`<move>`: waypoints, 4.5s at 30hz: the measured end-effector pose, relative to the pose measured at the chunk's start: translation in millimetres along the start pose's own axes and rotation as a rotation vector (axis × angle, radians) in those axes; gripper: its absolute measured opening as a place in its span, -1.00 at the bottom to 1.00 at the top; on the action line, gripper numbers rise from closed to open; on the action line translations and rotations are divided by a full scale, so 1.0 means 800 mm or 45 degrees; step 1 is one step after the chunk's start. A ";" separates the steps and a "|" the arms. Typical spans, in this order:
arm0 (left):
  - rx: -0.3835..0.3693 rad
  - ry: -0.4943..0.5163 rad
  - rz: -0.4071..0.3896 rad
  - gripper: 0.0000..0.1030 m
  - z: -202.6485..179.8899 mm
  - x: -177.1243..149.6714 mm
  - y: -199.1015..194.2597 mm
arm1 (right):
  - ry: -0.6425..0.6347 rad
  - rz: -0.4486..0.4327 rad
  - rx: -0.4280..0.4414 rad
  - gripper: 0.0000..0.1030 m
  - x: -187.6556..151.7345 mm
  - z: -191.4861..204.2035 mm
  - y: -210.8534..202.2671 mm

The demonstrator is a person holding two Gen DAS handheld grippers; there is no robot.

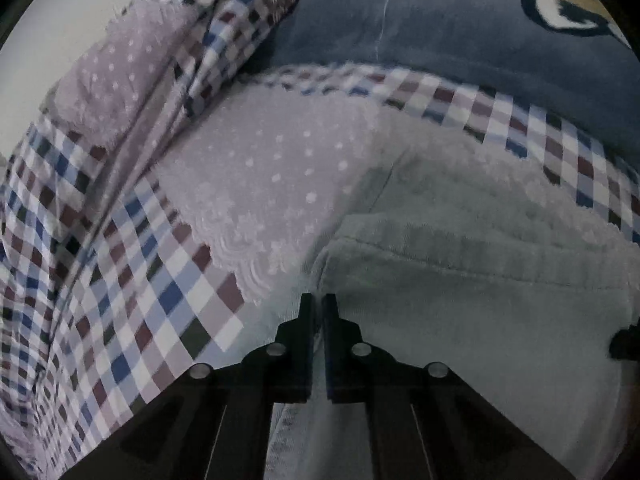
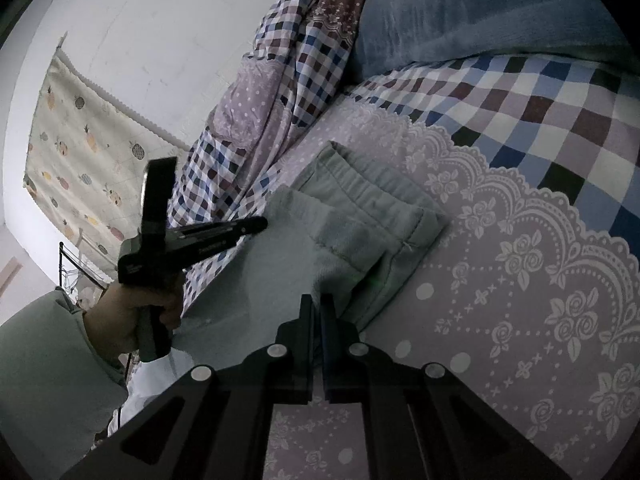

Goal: Fold clothes

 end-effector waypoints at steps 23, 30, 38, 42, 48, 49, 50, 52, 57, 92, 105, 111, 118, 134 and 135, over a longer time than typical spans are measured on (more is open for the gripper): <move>0.122 -0.048 -0.078 -0.38 -0.022 0.065 0.010 | 0.079 -0.020 -0.079 -0.63 0.006 -0.023 0.003; 0.006 -0.290 -0.264 0.63 0.037 -0.029 -0.123 | 0.135 -0.092 -0.051 -0.22 0.016 -0.032 -0.008; 0.042 -0.672 -0.345 0.65 0.112 -0.266 -0.327 | 0.128 -0.155 0.003 -0.15 0.024 -0.024 -0.021; 0.069 -0.993 -0.437 0.69 0.169 -0.395 -0.414 | 0.107 -0.149 -0.011 -0.15 0.023 -0.021 -0.022; 0.139 -1.344 -0.416 0.70 0.212 -0.586 -0.449 | 0.109 -0.064 -0.076 -0.43 0.032 -0.021 -0.007; 0.144 -1.384 -0.420 0.70 0.214 -0.612 -0.449 | 0.088 -0.050 -0.099 -0.68 0.037 -0.018 -0.005; 0.142 -1.426 -0.421 0.70 0.215 -0.634 -0.446 | 0.058 -0.028 -0.127 -0.71 0.041 -0.016 -0.002; 0.132 -1.503 -0.429 0.70 0.216 -0.673 -0.438 | -0.010 0.021 -0.181 -0.88 0.048 -0.012 0.004; 0.088 -1.638 -0.492 0.70 0.220 -0.742 -0.412 | -0.171 0.094 -0.452 -0.92 0.066 -0.012 0.004; -0.044 -2.300 -0.487 0.70 0.274 -0.913 -0.413 | 0.143 0.686 0.197 0.18 -0.422 0.410 0.107; -0.040 -2.196 -0.502 0.70 0.330 -0.924 -0.397 | -0.714 0.525 -0.091 0.27 -0.466 0.520 0.110; -0.069 -2.218 -0.505 -0.20 0.353 -0.937 -0.380 | -1.566 0.352 -0.322 0.26 -0.525 0.563 0.136; -0.201 -2.298 -0.606 -0.42 0.362 -0.939 -0.376 | -1.874 0.265 -0.560 0.23 -0.540 0.555 0.176; -0.307 -2.237 -0.722 -0.62 0.383 -0.921 -0.412 | -2.246 0.401 -0.498 -0.84 -0.536 0.567 0.138; -0.305 -2.226 -0.742 -0.62 0.384 -0.917 -0.421 | -2.241 0.399 -0.483 -0.84 -0.534 0.573 0.129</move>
Point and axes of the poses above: each gripper's, at about its wrist camera, not at the fingertips, and y roughly the way its jaws point, z to its left, x to its top, the point moved 9 cm from there along y, roughly the way its jaws point, and after that the axes turned 1 degree about z, right-handed, at the moved point
